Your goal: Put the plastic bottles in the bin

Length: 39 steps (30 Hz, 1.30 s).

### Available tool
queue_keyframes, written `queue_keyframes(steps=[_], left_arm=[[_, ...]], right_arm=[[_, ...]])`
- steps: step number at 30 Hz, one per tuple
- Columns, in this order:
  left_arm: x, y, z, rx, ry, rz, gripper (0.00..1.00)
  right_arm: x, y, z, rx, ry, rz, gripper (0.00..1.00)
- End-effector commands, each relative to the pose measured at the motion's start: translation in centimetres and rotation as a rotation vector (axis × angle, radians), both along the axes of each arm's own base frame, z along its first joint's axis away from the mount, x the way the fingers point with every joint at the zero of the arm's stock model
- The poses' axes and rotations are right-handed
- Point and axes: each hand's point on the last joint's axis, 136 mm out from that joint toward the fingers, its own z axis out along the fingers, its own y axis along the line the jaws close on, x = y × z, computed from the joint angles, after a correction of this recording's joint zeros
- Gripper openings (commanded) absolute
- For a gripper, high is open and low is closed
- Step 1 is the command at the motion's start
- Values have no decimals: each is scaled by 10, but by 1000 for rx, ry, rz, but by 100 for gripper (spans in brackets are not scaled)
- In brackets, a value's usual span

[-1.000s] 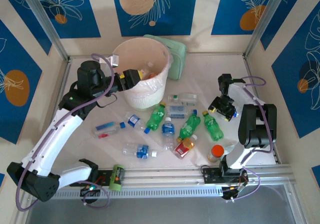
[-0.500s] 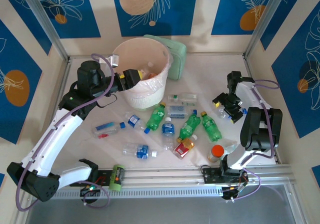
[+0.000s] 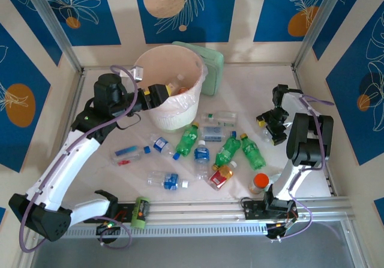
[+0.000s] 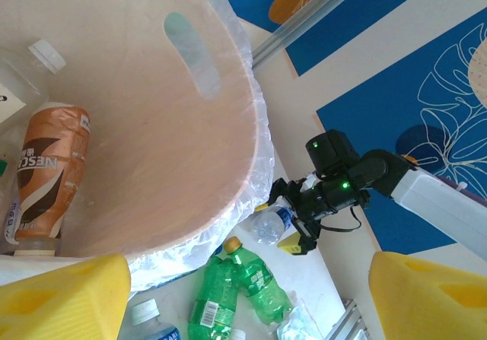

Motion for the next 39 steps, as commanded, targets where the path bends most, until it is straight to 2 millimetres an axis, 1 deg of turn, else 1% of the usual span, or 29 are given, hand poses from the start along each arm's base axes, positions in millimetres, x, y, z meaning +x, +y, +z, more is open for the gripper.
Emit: queue_keyframes(steps=[1, 5, 16, 22, 25, 29, 31, 33, 36, 39], left_arm=[[-7, -3, 6, -7, -28, -24, 81], [-8, -2, 4, -3, -24, -25, 81], [-7, -2, 7, -9, -28, -21, 81], [-7, -1, 10, -8, -32, -15, 82], [-7, 0, 12, -7, -37, -12, 82], [-8, 1, 17, 4, -52, -9, 82], [-8, 2, 22, 7, -62, -5, 82], [-8, 4, 27, 5, -70, 2, 84], [-6, 2, 32, -14, -64, 2, 85], [-4, -6, 39, -72, -49, -20, 85]], right_arm=[[0, 1, -6, 15, 23, -35, 89], [-2, 0, -10, -1, 25, -24, 84], [-8, -6, -9, -65, 21, 54, 70], [-6, -1, 4, -103, -8, 127, 67], [-2, 6, 16, -122, -52, 178, 65], [0, 17, 37, -134, -108, 248, 63], [3, 28, 55, -130, -171, 299, 61], [6, 42, 77, -133, -255, 373, 61], [13, 70, 119, -114, -417, 499, 60], [17, 108, 166, -26, -605, 636, 60]])
